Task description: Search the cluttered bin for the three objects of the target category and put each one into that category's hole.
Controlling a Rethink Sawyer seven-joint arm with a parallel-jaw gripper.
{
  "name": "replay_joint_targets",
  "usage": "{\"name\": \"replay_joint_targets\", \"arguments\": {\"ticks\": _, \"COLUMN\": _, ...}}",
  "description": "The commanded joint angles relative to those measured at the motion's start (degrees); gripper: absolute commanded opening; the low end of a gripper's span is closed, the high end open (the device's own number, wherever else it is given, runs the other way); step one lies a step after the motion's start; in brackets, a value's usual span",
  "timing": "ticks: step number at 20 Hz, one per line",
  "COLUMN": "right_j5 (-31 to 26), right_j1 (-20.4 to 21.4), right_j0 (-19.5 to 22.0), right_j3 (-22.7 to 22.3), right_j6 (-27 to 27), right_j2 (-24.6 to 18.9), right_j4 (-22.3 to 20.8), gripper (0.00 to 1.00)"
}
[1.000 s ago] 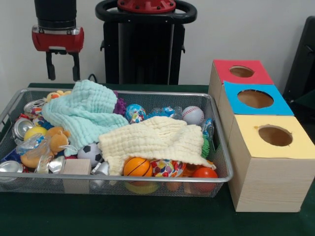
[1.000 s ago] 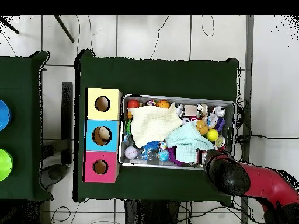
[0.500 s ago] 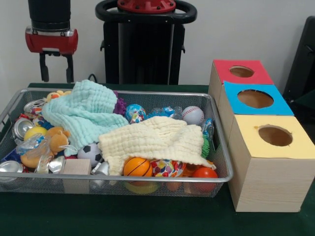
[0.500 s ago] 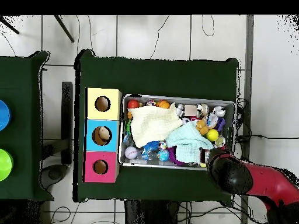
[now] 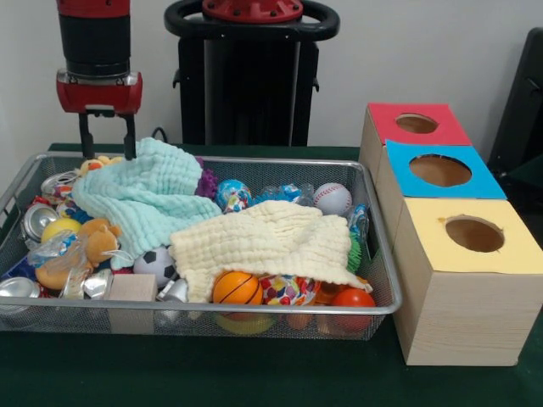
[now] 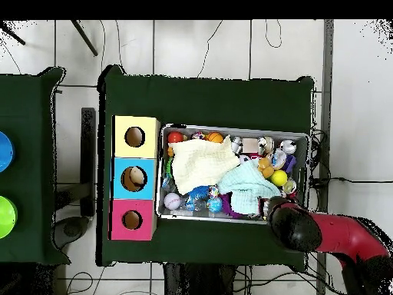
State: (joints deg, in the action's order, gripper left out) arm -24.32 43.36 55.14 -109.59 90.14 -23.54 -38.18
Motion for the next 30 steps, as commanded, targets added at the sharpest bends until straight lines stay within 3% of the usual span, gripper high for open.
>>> {"name": "replay_joint_targets", "arguments": {"ticks": 1, "right_j5": 4.16, "right_j1": -2.93, "right_j0": -1.96, "right_j3": 4.0, "right_j6": 1.01, "right_j2": 0.4, "right_j4": -4.76, "gripper": 1.0}}
{"name": "replay_joint_targets", "arguments": {"ticks": 19, "right_j5": 3.34, "right_j1": 0.61, "right_j0": -0.46, "right_j3": 2.02, "right_j6": -0.01, "right_j2": 0.63, "right_j4": -4.92, "gripper": 1.0}}
{"name": "replay_joint_targets", "arguments": {"ticks": 30, "right_j5": 7.86, "right_j1": -5.15, "right_j0": -3.36, "right_j3": 3.31, "right_j6": 3.7, "right_j2": 3.44, "right_j4": -7.11, "gripper": 1.0}}
